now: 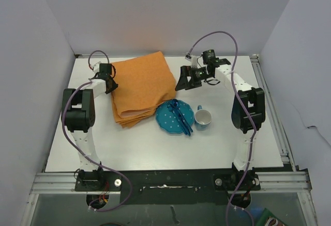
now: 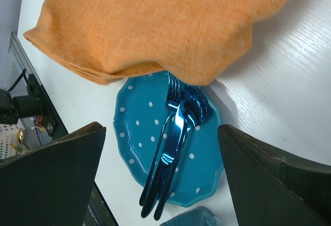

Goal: Set the dinner table for one person

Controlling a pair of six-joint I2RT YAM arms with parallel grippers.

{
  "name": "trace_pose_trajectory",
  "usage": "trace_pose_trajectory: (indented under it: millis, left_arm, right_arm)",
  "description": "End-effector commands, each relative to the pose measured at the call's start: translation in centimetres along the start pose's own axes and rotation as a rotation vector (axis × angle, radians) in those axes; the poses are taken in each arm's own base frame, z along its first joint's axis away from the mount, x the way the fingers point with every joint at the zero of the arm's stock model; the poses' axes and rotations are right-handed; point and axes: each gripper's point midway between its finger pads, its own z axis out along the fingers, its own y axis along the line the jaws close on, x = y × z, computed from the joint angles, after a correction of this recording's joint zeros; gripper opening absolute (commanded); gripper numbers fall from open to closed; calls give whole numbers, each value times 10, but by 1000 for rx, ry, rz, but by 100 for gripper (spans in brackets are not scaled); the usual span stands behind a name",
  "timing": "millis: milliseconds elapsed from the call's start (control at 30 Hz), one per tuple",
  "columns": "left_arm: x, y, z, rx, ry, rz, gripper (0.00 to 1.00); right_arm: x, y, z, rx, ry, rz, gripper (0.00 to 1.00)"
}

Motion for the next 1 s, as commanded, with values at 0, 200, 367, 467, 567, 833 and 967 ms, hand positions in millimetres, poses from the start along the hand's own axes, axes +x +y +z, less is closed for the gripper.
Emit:
trace_pose_trajectory:
  millis: [0,200,367,467,567,833,967]
  left_arm:
    - [35,50,31,-146,124,20,11]
    - [37,37,40,-80,150,2,0]
    - [8,-1,18,107,57,-12,0]
    - [-21,-19,-4,179,-4,-26,0]
    - [-53,-35,-19,203,-44,-32,0]
    - [-103,-48,-10,150,-93,-59,0]
    - [-124,-60,0,149,-122,-48,0]
  right_arm:
    - [-21,36,-28,-32,-85,-81,94]
    - [-15,47,-43,-9,-103,-102,94]
    - [-12,54,-45,-20,-110,-100,93]
    - [-5,56,-44,-29,-106,-93,92]
    - [1,58,-45,-33,-108,-90,91]
    - [28,71,-46,-39,-95,-80,90]
    - [41,81,-48,-33,-90,-86,90]
